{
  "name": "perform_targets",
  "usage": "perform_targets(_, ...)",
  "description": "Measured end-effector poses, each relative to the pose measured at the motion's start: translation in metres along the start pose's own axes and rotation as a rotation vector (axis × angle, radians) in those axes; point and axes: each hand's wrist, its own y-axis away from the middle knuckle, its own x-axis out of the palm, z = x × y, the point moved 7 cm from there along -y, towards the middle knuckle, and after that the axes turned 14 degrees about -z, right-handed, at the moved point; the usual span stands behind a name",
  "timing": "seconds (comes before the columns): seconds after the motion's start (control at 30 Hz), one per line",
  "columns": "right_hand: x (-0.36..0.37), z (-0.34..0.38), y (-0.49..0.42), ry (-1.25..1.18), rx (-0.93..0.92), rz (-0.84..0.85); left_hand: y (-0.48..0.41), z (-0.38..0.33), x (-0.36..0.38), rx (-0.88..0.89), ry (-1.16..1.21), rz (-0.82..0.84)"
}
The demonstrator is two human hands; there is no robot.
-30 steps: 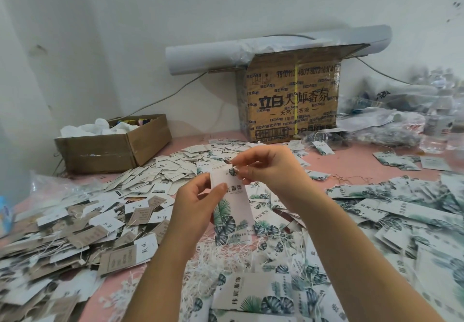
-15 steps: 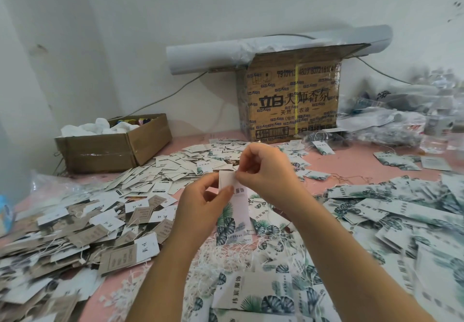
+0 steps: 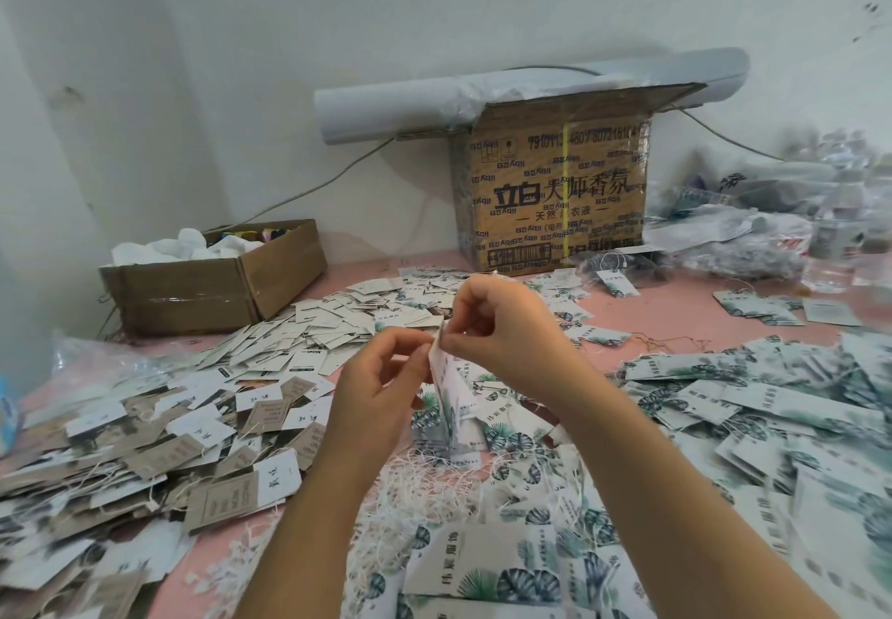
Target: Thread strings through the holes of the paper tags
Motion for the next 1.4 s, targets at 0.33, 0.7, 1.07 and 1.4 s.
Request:
perform_targets(0.33, 0.006, 0.001, 0.001, 0.036, -0.011, 0.02, -0.003, 0.006, -0.004, -0.046, -0.044, -0.052)
perform_targets(0.7, 0.005, -0.02, 0.0, 0.063, 0.082, 0.105, -0.008, 0.008, -0.019, -0.246, 0.292, -0.207)
perform_targets(1.07, -0.016, -0.042, -0.007, 0.179, 0.185, 0.048, -0.014, 0.012, -0.03, -0.427, 0.833, -0.286)
perform_targets(1.4, -0.021, -0.044, -0.005, 0.078, 0.269, 0.024, -0.016, 0.019, -0.043, -0.415, 0.735, -0.414)
